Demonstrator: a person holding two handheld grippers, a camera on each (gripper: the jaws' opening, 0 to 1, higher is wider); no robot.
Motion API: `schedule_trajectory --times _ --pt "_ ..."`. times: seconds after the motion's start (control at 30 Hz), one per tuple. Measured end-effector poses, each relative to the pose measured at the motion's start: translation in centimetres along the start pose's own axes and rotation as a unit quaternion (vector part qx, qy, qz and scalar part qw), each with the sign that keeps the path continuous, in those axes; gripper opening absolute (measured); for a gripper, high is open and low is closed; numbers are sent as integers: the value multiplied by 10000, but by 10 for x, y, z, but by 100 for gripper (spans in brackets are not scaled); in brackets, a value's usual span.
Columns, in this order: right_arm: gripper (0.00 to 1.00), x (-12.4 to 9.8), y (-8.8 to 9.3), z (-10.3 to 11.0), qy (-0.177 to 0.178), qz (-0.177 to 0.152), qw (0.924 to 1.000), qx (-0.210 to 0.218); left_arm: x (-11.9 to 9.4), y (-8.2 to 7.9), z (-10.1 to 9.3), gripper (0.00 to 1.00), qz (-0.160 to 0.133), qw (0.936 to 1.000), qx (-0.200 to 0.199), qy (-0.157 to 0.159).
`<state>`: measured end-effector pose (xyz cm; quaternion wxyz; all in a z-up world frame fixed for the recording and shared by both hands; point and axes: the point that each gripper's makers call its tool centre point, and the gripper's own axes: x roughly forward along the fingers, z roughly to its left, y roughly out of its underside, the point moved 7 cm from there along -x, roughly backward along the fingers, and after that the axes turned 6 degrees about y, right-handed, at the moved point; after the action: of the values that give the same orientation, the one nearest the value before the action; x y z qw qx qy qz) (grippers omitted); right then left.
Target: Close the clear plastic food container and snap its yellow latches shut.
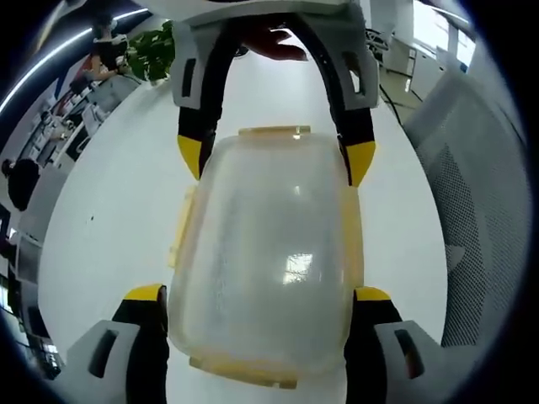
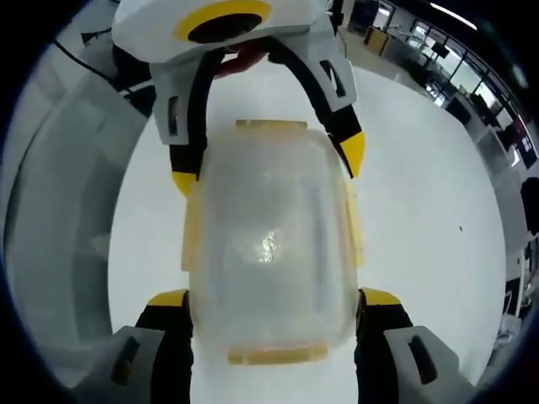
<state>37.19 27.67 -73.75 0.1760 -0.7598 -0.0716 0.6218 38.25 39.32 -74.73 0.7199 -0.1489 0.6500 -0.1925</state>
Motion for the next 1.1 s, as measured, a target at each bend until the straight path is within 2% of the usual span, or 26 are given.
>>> schedule_trajectory --times 0.23,1.1 --pt "80 1 1 -4 -3 -14 10000 30 1 0 5 88 -74 10000 29 38" --pt "81 5 1 -21 9 -1 9999 141 5 -2 25 88 43 9998 140 100"
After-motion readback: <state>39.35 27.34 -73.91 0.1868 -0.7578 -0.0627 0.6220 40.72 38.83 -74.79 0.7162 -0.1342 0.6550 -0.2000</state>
